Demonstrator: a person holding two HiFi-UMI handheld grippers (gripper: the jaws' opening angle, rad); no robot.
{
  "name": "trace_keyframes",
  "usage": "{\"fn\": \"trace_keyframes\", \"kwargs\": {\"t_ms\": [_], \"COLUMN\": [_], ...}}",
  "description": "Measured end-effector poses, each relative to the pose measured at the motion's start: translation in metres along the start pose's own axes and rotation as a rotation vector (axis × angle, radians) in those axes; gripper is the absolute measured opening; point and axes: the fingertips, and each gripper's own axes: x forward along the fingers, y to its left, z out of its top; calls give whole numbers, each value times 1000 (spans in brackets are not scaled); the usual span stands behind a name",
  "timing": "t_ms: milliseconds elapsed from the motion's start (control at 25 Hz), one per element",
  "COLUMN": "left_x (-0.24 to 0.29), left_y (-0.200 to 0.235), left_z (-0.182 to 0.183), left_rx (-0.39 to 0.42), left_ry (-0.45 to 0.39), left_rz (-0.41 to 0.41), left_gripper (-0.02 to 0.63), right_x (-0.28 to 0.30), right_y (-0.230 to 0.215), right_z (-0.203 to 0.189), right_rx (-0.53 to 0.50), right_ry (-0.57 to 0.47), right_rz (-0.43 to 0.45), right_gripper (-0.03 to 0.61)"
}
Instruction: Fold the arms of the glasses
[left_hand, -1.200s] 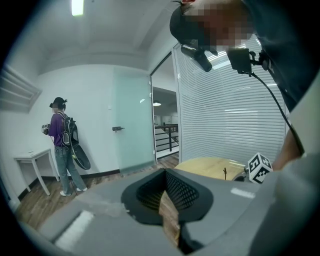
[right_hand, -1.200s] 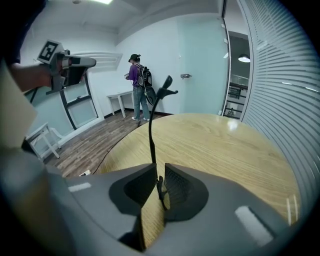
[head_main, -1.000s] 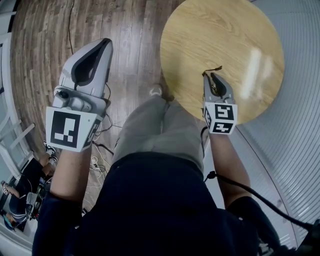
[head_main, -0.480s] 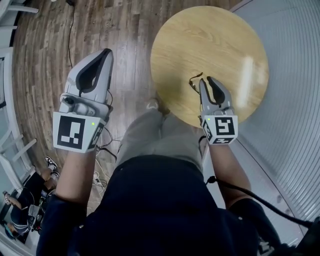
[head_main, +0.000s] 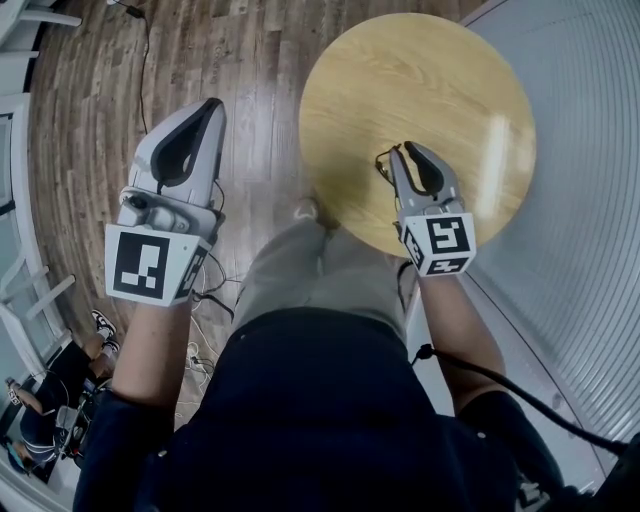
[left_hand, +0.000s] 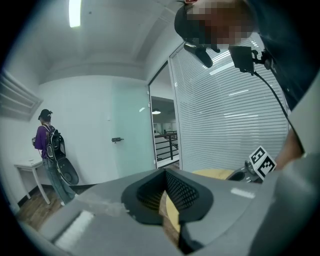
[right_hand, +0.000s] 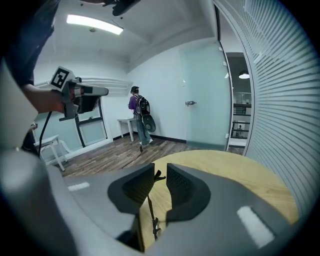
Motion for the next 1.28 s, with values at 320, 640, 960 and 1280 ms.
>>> {"fn": "trace_keyframes", "kwargs": {"t_ms": [320, 640, 960, 1280], "left_x": [-3, -7, -3, 4], "left_y": [12, 6, -24, -12], "left_z": [1, 8, 14, 15], "left_rx": [7, 14, 28, 20], "left_ry": [-4, -11, -21, -16], "left_rz": [27, 25, 0, -21], "left_gripper": [3, 3, 3, 3], "right_x": [7, -3, -26, -23], "right_y": [8, 10, 4, 0], "right_z": [-9, -11, -21, -11], "right_rx": [36, 44, 59, 81], "right_ry": [29, 24, 6, 3], "right_rz": [53, 50, 39, 10], "right_gripper": [83, 66, 61, 61]}}
